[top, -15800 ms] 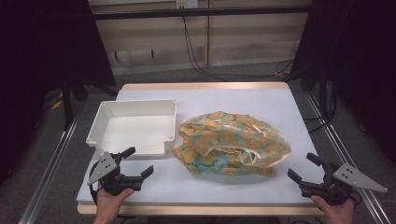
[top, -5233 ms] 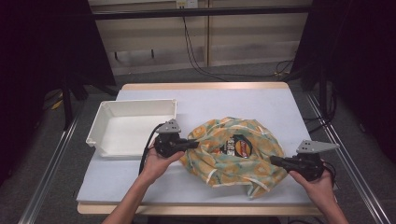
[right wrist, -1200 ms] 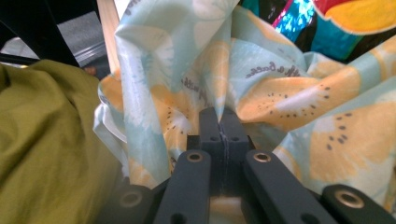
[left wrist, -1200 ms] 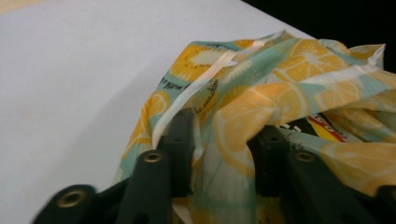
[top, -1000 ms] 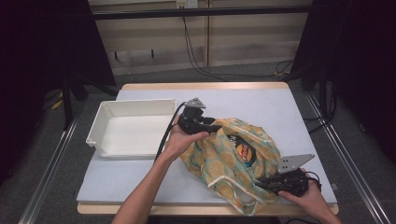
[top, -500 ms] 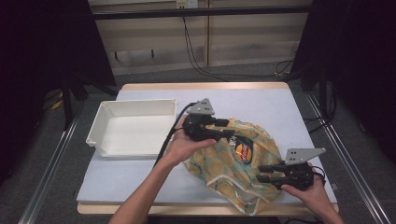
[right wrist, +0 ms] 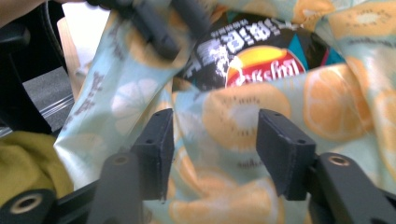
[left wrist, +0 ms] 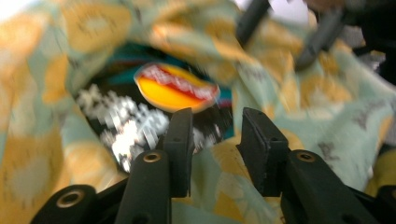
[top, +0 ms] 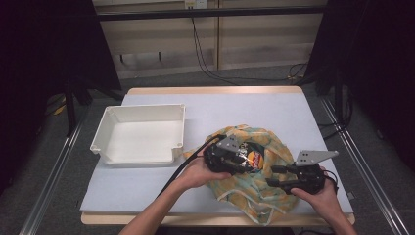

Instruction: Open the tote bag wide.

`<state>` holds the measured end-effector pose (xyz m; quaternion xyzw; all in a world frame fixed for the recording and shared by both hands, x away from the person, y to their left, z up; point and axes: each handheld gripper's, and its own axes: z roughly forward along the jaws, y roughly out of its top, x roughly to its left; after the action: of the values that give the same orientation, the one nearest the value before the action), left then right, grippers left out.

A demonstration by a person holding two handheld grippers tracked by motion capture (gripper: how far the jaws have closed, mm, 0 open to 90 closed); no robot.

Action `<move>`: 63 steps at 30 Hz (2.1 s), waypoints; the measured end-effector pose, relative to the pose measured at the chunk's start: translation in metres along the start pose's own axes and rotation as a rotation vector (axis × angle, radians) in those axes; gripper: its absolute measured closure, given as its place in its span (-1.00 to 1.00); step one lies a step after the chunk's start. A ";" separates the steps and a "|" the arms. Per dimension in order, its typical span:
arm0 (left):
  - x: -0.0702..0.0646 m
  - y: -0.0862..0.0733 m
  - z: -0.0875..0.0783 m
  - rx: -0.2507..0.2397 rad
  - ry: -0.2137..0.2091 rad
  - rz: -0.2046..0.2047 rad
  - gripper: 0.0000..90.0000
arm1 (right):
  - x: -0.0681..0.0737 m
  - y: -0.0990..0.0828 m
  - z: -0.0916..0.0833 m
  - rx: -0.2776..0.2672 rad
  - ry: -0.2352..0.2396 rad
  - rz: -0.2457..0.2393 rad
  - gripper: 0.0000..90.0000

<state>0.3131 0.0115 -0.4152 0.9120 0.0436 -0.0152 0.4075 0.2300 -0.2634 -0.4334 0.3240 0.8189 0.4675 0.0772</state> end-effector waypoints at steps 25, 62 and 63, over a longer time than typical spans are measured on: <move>0.005 -0.027 0.011 0.008 0.004 -0.084 0.51 | -0.012 -0.004 0.039 0.105 -0.052 0.003 0.75; 0.015 0.038 0.047 0.041 0.100 0.020 0.40 | -0.017 -0.011 0.013 0.059 -0.105 0.006 0.98; 0.016 0.037 0.049 0.051 0.112 0.015 0.40 | -0.016 -0.012 0.011 0.058 -0.102 0.006 0.99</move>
<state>0.3333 -0.0482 -0.4211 0.9218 0.0589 0.0378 0.3812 0.2424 -0.2693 -0.4521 0.3520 0.8260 0.4268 0.1082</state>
